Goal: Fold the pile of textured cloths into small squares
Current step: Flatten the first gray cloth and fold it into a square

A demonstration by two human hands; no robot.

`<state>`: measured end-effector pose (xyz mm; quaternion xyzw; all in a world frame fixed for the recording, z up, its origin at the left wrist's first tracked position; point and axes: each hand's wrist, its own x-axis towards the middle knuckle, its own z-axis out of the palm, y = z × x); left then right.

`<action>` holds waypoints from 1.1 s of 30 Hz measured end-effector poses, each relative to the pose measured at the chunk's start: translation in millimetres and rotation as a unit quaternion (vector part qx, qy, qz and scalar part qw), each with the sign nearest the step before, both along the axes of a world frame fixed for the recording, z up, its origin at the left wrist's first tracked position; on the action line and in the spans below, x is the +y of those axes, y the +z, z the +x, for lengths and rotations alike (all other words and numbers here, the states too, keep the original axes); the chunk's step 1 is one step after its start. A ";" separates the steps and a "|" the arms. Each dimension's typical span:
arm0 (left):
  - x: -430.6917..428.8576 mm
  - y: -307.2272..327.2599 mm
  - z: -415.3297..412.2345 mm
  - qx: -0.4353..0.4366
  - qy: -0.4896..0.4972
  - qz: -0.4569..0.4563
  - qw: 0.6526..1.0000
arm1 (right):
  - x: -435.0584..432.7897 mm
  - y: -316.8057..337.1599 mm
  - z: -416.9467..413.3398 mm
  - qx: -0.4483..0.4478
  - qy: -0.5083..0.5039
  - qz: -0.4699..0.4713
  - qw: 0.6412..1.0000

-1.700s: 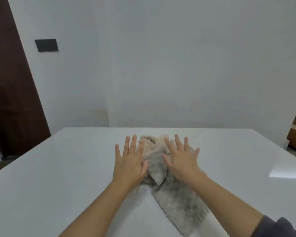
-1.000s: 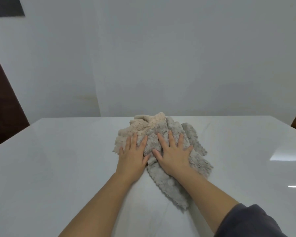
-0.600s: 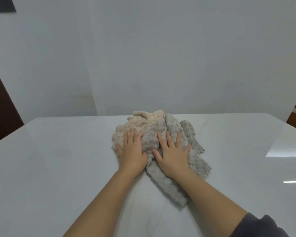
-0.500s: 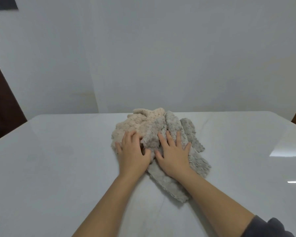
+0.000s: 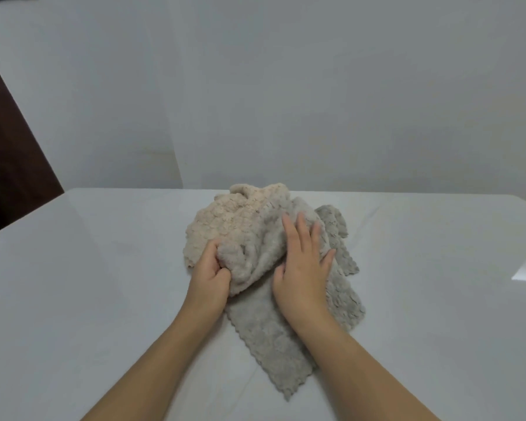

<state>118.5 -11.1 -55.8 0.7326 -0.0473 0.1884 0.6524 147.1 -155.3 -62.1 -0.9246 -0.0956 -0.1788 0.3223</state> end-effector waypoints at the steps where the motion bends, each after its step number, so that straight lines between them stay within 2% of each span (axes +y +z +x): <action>1: -0.8 -0.1 -2.3 0.003 -0.019 0.019 1.000 | -0.3 0.4 0.6 -0.014 0.005 -0.023 1.000; 4: -1.4 -3.1 -4.2 0.010 -0.031 0.091 0.995 | -1.4 3.5 3.0 -0.027 0.031 -0.097 0.994; 7: -1.7 -5.4 0.0 0.014 0.025 0.141 0.990 | -6.2 5.5 4.8 -0.008 0.024 -0.124 0.992; 12: 7.2 -9.1 9.7 0.021 0.146 0.175 0.973 | -11.7 10.9 3.2 0.005 0.007 -0.022 1.000; 15: 13.7 -8.5 11.3 0.032 0.157 0.154 0.975 | -15.5 12.3 3.0 -0.006 -0.031 0.059 0.998; 17: 15.6 -7.9 9.9 0.037 0.150 0.142 0.978 | -19.3 13.4 2.0 -0.006 -0.070 0.074 0.995; 22: 16.7 -9.1 6.0 0.029 0.137 0.158 0.977 | -19.7 15.2 -2.7 0.043 -0.082 -0.065 0.994; 25: 16.3 -8.6 4.6 0.032 0.134 0.173 0.975 | -19.6 10.3 -0.7 0.016 -0.093 -0.107 0.990; 27: 16.6 -8.3 3.6 0.033 0.125 0.178 0.976 | -20.4 7.5 0.6 -0.045 -0.070 -0.080 0.993; 29: 18.5 -7.6 0.7 0.025 0.075 0.182 0.980 | -20.8 5.5 1.3 -0.072 -0.029 -0.018 0.997; 31: 19.6 -4.8 -2.4 0.020 0.006 0.183 0.983 | -21.9 4.5 2.6 -0.055 -0.006 0.073 0.996; 33: 20.5 -4.4 -3.2 0.029 0.012 0.202 0.979 | -25.4 6.5 0.9 -0.024 -0.002 0.152 0.988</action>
